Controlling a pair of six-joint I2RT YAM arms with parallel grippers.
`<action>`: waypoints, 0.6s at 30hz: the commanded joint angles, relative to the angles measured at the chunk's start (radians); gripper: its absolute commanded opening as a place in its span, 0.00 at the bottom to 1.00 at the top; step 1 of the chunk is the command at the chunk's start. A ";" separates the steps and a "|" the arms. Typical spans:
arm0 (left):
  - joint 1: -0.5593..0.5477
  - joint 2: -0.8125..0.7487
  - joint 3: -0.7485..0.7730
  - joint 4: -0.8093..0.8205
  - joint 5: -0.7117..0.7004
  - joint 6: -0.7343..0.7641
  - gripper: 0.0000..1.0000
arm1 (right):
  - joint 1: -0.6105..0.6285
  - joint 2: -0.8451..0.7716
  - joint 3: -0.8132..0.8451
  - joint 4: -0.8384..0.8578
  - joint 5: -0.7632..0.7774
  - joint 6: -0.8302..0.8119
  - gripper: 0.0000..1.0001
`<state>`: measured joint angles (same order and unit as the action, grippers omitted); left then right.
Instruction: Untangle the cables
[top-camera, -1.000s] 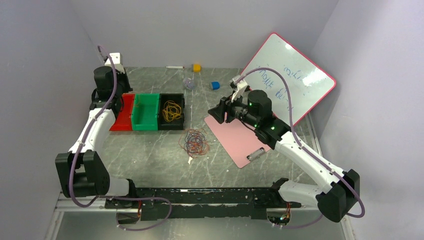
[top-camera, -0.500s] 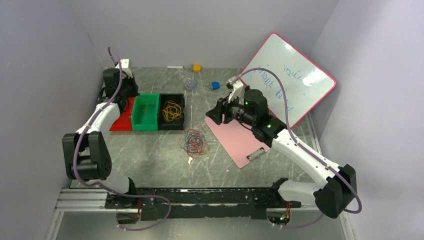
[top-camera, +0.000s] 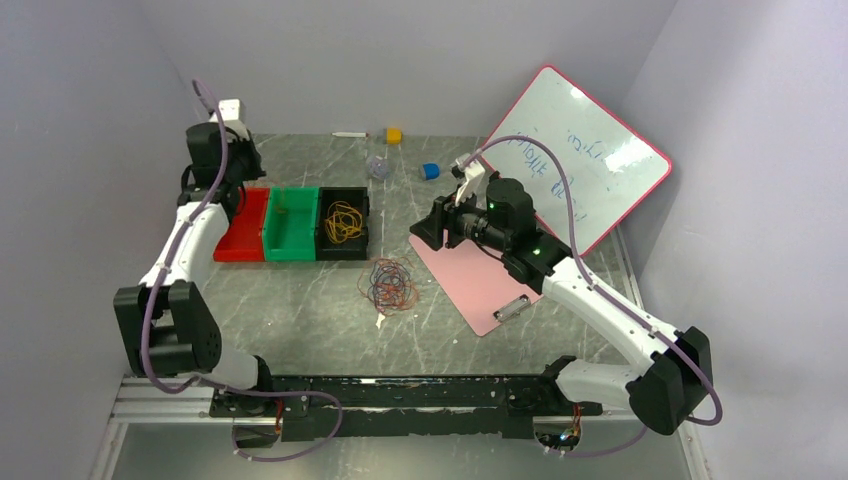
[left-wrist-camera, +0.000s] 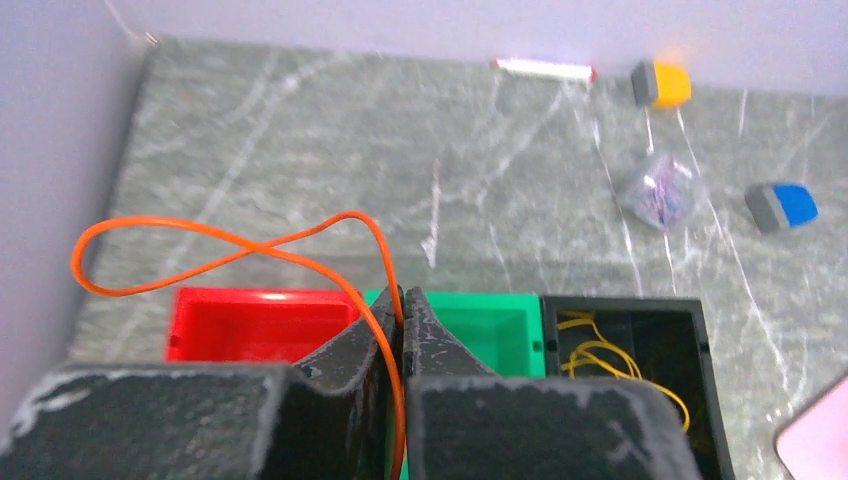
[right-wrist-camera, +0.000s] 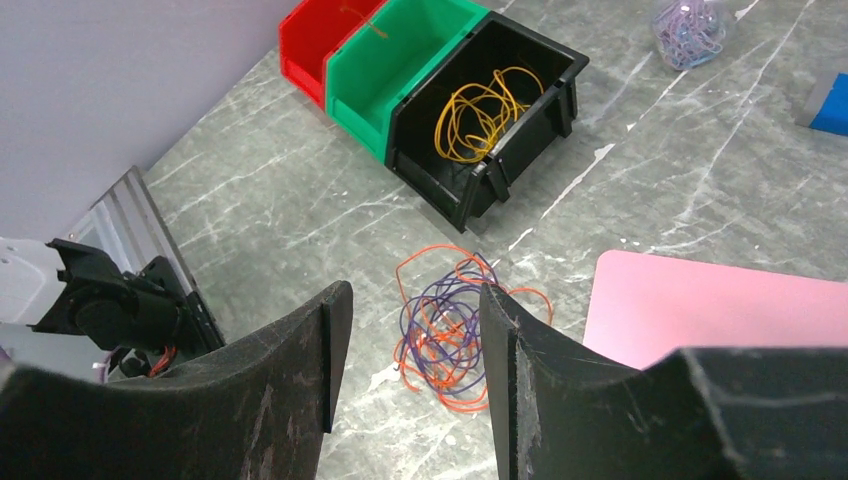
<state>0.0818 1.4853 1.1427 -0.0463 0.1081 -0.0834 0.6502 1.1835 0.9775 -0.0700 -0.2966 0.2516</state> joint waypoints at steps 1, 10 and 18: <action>0.052 -0.052 0.063 -0.030 -0.065 0.058 0.07 | 0.002 0.012 0.010 0.030 -0.024 0.013 0.53; 0.139 0.011 0.084 -0.048 -0.113 0.141 0.07 | 0.002 -0.002 -0.002 0.016 -0.012 -0.005 0.54; 0.142 0.141 0.085 -0.025 -0.140 0.167 0.07 | 0.001 -0.003 -0.018 0.020 -0.012 -0.005 0.54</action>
<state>0.2218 1.5795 1.1999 -0.0731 -0.0032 0.0536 0.6502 1.1934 0.9768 -0.0654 -0.3069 0.2565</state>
